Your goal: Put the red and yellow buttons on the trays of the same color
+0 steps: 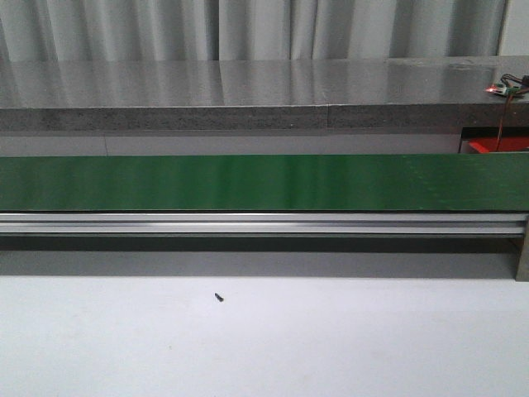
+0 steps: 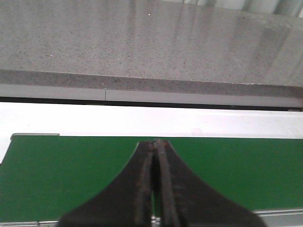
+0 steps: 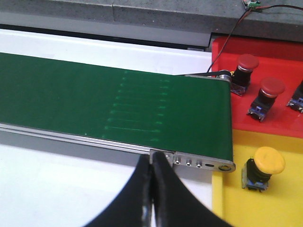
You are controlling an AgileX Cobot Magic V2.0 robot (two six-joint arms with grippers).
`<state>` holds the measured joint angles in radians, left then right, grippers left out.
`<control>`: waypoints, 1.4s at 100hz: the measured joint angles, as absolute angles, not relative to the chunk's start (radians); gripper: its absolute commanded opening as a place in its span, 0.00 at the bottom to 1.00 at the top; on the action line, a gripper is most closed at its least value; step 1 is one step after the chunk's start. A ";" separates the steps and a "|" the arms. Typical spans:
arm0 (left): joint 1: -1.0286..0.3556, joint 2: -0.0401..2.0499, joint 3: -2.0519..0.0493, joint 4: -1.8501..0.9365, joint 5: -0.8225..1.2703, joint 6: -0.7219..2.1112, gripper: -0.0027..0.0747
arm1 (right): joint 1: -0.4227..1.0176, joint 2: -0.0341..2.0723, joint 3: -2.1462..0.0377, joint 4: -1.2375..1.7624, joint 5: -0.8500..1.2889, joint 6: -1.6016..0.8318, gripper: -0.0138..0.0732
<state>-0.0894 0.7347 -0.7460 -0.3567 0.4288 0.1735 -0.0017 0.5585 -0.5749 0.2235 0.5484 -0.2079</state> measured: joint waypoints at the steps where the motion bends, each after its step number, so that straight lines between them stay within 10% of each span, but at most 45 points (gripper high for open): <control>1: -0.089 0.735 -0.746 -0.354 0.429 0.174 0.01 | -0.002 0.558 -0.575 0.223 0.548 -0.208 0.08; 64: 0.334 0.948 -0.820 -0.312 0.426 0.174 0.03 | -0.002 0.558 -0.575 0.223 0.550 -0.208 0.08; 76: 0.363 1.020 -0.820 -0.294 0.417 0.174 0.21 | -0.002 0.558 -0.575 0.223 0.550 -0.208 0.08; 98: 0.423 1.111 -0.820 -0.273 0.457 0.174 0.84 | -0.002 0.558 -0.575 0.223 0.550 -0.208 0.08; 140: 0.679 1.173 -0.858 -0.267 0.647 0.049 0.79 | -0.002 0.558 -0.575 0.223 0.552 -0.208 0.08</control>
<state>0.6785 1.1731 -0.8583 -0.2666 0.6470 0.0486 -0.0017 0.5585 -0.5749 0.2235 0.5522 -0.2079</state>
